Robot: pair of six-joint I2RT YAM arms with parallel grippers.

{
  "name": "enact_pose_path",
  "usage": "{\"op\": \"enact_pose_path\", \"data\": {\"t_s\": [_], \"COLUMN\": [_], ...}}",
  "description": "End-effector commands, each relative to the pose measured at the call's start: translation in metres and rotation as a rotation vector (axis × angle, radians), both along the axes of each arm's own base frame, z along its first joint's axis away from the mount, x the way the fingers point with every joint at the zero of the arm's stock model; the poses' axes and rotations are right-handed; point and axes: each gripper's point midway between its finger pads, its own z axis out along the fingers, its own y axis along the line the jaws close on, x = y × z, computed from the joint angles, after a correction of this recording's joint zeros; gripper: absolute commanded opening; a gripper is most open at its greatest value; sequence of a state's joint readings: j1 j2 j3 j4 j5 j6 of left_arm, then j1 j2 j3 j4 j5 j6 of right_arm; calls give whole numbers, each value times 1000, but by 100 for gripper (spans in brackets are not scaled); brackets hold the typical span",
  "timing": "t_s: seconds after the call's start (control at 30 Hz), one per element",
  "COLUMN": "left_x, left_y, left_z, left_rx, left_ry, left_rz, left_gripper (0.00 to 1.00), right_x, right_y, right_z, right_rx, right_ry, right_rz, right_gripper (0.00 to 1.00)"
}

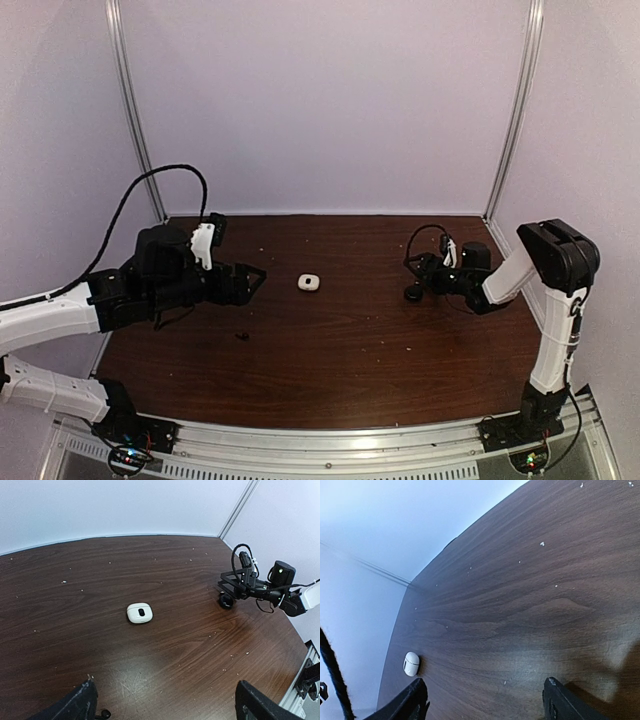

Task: Insert the wireless bluetooth earbuds into the charging case
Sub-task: Move the charging case to the center of the board.

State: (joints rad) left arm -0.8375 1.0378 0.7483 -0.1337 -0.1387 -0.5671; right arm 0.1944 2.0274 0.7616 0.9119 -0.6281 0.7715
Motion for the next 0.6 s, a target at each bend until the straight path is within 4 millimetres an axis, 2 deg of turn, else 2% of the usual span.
{"op": "enact_pose_path", "data": {"t_s": [0.0, 0.23, 0.3, 0.57], "left_x": [6, 9, 9, 9], "left_y": [1, -1, 0, -2], "left_z": [30, 31, 30, 30], "left_rx": [-53, -51, -50, -63], "left_ry": [-59, -55, -55, -50], "left_rz": [23, 26, 32, 26], "left_gripper": [98, 98, 98, 97], "right_x": [-23, -57, -68, -124], "right_y": [12, 48, 62, 146], "right_z": [-17, -33, -31, -16], "right_rx": [18, -7, -4, 118], "right_ry": [84, 182, 188, 190], "right_rz": [10, 60, 80, 214], "right_gripper": [81, 81, 81, 81]}}
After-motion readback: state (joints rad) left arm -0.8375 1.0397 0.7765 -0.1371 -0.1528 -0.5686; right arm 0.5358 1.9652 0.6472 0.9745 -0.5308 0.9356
